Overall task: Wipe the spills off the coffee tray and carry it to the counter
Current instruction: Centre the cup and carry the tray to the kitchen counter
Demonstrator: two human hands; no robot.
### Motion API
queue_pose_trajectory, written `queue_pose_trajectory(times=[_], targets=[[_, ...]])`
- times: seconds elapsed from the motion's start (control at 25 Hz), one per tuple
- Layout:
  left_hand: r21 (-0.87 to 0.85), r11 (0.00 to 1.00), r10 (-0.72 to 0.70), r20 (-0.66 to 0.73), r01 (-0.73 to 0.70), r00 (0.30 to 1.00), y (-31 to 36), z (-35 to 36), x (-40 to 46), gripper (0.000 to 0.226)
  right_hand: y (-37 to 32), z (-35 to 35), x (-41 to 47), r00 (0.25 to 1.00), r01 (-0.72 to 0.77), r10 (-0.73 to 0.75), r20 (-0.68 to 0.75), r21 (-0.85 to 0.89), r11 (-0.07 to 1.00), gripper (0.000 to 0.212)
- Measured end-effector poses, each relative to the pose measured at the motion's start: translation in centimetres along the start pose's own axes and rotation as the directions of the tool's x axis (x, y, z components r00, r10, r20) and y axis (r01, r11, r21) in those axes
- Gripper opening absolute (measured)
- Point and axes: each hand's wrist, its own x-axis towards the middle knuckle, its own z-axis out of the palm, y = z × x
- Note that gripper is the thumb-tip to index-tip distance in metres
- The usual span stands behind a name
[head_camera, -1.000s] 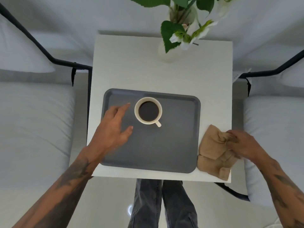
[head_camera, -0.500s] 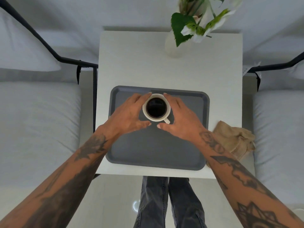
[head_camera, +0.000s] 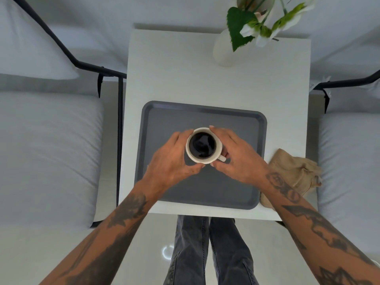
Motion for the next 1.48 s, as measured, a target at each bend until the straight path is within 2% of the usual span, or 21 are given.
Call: queue_pose_trajectory(times=[0.16,0.48,0.56,0.6,0.64,0.68,0.72,0.76,0.88,1.0,1.12,1.24,1.48], targets=[[-0.035,0.998,-0.048,-0.059,0.046,0.997,0.5,1.7,-2.4,0.082,0.4,0.5,-1.1,0.997,0.011,-0.008,0.079,-0.049,0.999,0.084],[-0.021,0.997,-0.074,-0.071,0.072,0.995,0.1,2.8,-2.9,0.085,0.8,1.2,-1.3,0.995,0.031,-0.026,0.096,-0.047,0.998,0.088],[0.01,0.997,-0.078,-0.082,0.08,0.994,-0.2,2.3,-3.4,0.085,1.7,1.1,-2.4,0.999,-0.035,0.035,0.014,0.005,0.999,0.086],[0.014,0.994,-0.102,-0.122,0.104,0.987,-0.7,1.7,-3.8,0.081,2.3,1.1,-3.4,0.986,-0.124,0.131,-0.106,0.069,0.99,0.078],[0.003,0.989,-0.143,-0.178,0.146,0.974,-1.6,1.1,-4.2,0.074,3.1,1.2,-4.5,0.929,-0.235,0.27,-0.253,0.158,0.959,0.067],[-0.016,0.981,-0.193,-0.232,0.195,0.953,-2.7,0.5,-4.6,0.066,4.0,1.5,-5.6,0.834,-0.347,0.418,-0.361,0.246,0.905,0.056],[-0.03,0.97,-0.242,-0.267,0.243,0.933,-3.9,-0.1,-4.9,0.061,5.0,1.8,-6.7,0.744,-0.443,0.532,-0.404,0.297,0.846,0.049],[-0.032,0.961,-0.274,-0.278,0.276,0.921,-5.1,-0.4,-5.2,0.059,5.8,2.3,-7.6,0.703,-0.509,0.586,-0.404,0.29,0.811,0.045],[0.059,0.957,-0.262,-0.236,0.283,0.936,-7.0,-0.7,-5.2,0.061,7.3,3.6,-8.8,0.76,-0.516,0.554,-0.34,0.203,0.832,0.044],[0.151,0.947,-0.244,-0.234,0.283,0.941,-7.7,-0.4,-4.7,0.065,7.3,3.9,-8.3,0.768,-0.491,0.535,-0.353,0.212,0.845,0.049],[0.132,0.919,-0.334,-0.242,0.372,0.911,-8.8,-0.3,-4.2,0.072,7.4,4.0,-8.1,0.772,-0.477,0.52,-0.364,0.208,0.854,0.052],[0.136,0.919,-0.347,-0.162,0.37,0.924,-9.3,-0.2,-4.0,0.074,7.7,4.1,-7.9,0.785,-0.466,0.491,-0.377,0.16,0.87,0.056],[0.086,0.913,-0.389,-0.117,0.399,0.914,-9.7,-0.2,-3.6,0.083,7.8,3.5,-6.8,0.799,-0.508,0.502,-0.33,0.076,0.858,0.066]])
